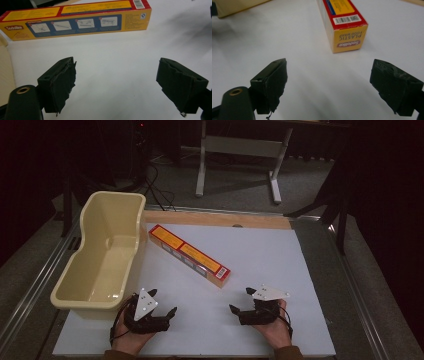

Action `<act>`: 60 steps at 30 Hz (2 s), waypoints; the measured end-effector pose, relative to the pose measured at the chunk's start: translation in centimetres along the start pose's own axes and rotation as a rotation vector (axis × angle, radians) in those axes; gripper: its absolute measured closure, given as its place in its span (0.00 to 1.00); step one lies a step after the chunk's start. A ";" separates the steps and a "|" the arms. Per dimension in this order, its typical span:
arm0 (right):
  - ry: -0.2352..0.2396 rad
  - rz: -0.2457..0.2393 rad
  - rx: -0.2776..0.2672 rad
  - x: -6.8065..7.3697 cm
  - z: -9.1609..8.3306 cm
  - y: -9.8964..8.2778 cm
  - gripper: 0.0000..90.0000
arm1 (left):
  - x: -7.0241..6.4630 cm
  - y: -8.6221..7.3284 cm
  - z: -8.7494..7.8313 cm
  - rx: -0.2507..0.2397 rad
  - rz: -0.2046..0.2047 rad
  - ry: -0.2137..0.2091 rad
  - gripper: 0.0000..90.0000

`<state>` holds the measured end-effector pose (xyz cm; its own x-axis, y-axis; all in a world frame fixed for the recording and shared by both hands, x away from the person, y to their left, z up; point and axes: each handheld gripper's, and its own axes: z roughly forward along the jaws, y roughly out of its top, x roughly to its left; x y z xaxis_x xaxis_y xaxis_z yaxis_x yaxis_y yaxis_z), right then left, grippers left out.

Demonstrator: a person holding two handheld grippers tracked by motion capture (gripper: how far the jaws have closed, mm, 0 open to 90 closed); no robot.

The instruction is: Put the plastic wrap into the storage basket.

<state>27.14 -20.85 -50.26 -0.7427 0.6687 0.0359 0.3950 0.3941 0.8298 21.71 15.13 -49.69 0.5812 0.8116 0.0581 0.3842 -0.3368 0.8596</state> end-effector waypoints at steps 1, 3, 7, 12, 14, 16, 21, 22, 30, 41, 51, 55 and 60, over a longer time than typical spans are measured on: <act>0.002 0.001 0.002 0.1 0.1 0.0 0.16 | 0.1 0.0 -0.1 0.003 -0.006 -0.002 0.18; 0.003 -0.005 0.001 0.2 0.1 0.1 0.16 | 0.1 0.0 -0.1 0.002 -0.009 -0.002 0.18; 0.013 -0.017 -0.001 0.6 0.3 0.2 0.17 | 0.1 0.0 -0.2 -0.002 -0.008 -0.006 0.18; 0.044 0.012 -0.035 0.8 0.5 0.9 0.19 | 0.2 0.0 -0.3 -0.013 -0.018 -0.013 0.18; 0.049 -0.001 -0.043 1.0 0.8 1.6 0.20 | 0.2 0.0 -0.4 -0.016 -0.019 -0.012 0.18; 0.058 -0.020 -0.045 1.2 1.2 2.5 0.20 | 0.1 0.1 -0.3 -0.021 -0.016 -0.011 0.18; 0.057 -0.073 -0.058 1.5 2.2 5.0 0.20 | 0.0 0.1 -0.3 -0.022 -0.011 -0.011 0.18; 0.055 -0.079 -0.062 1.4 2.4 5.5 0.20 | 0.1 0.1 -0.3 -0.023 -0.012 -0.010 0.18; 0.028 -0.098 -0.050 0.0 5.5 8.3 0.23 | 0.3 0.1 -0.5 -0.029 -0.019 -0.009 0.18; 0.011 -0.119 0.096 -2.1 11.0 9.9 0.24 | 0.3 0.1 -0.5 -0.031 -0.015 -0.011 0.18; 0.064 -0.122 0.204 -3.0 13.9 10.4 0.27 | 0.2 0.1 -0.5 -0.030 -0.011 -0.013 0.18; 0.067 -0.132 0.226 -3.2 14.4 10.4 0.35 | 0.2 0.1 -0.5 -0.029 -0.010 -0.016 0.18; 0.082 -0.111 0.261 -3.8 14.3 10.3 0.41 | 0.1 0.1 -0.4 -0.028 -0.002 -0.018 0.18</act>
<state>41.83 -10.29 -49.81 -0.8261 0.5635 0.0060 0.4266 0.6184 0.6600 21.48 15.39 -49.40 0.5929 0.8039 0.0473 0.3657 -0.3211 0.8736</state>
